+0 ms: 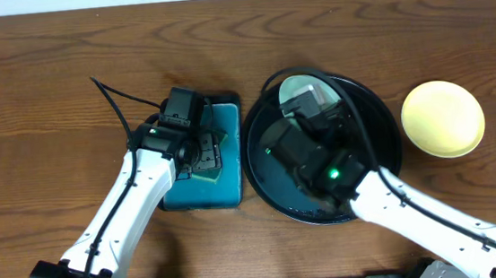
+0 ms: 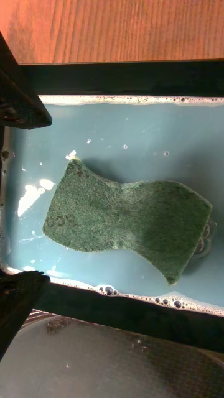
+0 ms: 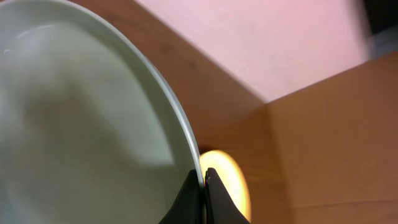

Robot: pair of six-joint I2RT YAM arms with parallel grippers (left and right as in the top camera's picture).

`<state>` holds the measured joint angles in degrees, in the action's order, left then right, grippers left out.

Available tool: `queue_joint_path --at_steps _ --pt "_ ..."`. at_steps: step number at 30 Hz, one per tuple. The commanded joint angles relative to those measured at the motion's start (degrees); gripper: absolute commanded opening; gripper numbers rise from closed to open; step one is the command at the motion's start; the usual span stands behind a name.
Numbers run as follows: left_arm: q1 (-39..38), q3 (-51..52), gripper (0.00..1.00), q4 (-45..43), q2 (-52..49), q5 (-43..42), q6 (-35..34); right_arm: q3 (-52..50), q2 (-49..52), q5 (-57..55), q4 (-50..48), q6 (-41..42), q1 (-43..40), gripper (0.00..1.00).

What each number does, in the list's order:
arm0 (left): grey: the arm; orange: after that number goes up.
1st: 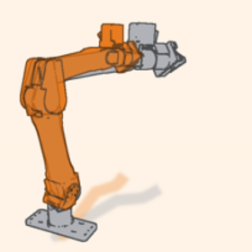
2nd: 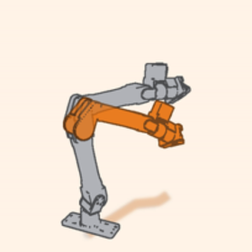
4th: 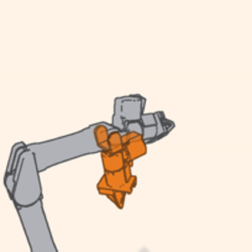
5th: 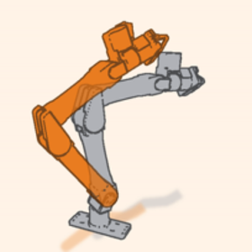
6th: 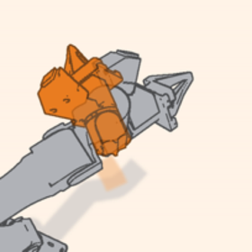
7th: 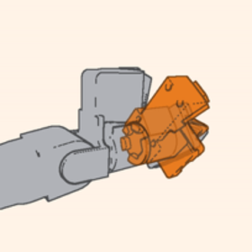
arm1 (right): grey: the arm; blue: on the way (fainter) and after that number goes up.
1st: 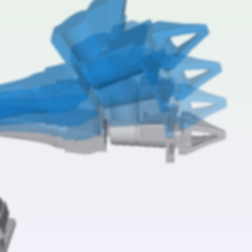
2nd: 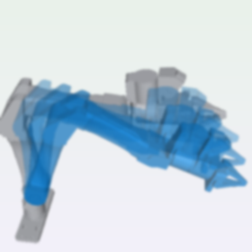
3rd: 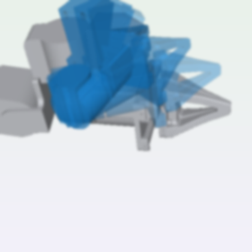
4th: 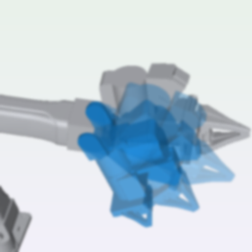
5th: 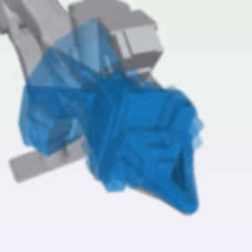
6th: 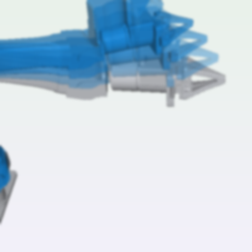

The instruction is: Clean dirty plates on tray and stack at the side

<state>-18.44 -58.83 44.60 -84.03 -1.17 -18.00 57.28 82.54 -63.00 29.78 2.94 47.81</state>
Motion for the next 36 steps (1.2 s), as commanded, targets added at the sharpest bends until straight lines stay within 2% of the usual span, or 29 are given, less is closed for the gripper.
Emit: queue_joint_path --at_steps 1,10,18,22,26,28,33,36 --pt "0.11 0.57 0.74 0.15 -0.63 0.28 -0.28 1.01 -0.42 15.47 0.7 12.74 -6.93 0.01" --pt "0.11 0.57 0.74 0.42 -0.63 0.28 -0.28 1.01 -0.39 40.28 3.56 26.88 -31.3 0.01" --pt "0.11 0.57 0.74 0.37 -0.63 0.28 -0.28 1.01 -0.39 61.4 8.83 28.35 -56.94 0.01" --pt "0.11 0.57 0.74 0.35 -0.63 0.28 -0.28 1.01 -0.35 68.87 10.91 28.33 -67.14 0.01" --pt "0.11 0.57 0.74 0.35 -0.63 0.28 -0.28 1.01 -0.35 70.75 12.5 28.06 -73.0 0.01" --pt "0.11 0.57 0.74 0.35 -0.63 0.28 -0.28 1.01 -0.35 73.26 12.44 25.07 -74.16 0.01" --pt "0.11 0.57 0.74 0.33 -0.63 0.28 -0.28 1.01 -0.42 82.07 10.25 15.58 -72.89 0.01" --pt "0.11 0.57 0.74 0.35 -0.63 0.28 -0.28 1.01 -1.09 82.05 9.53 12.74 -70.44 0.01"
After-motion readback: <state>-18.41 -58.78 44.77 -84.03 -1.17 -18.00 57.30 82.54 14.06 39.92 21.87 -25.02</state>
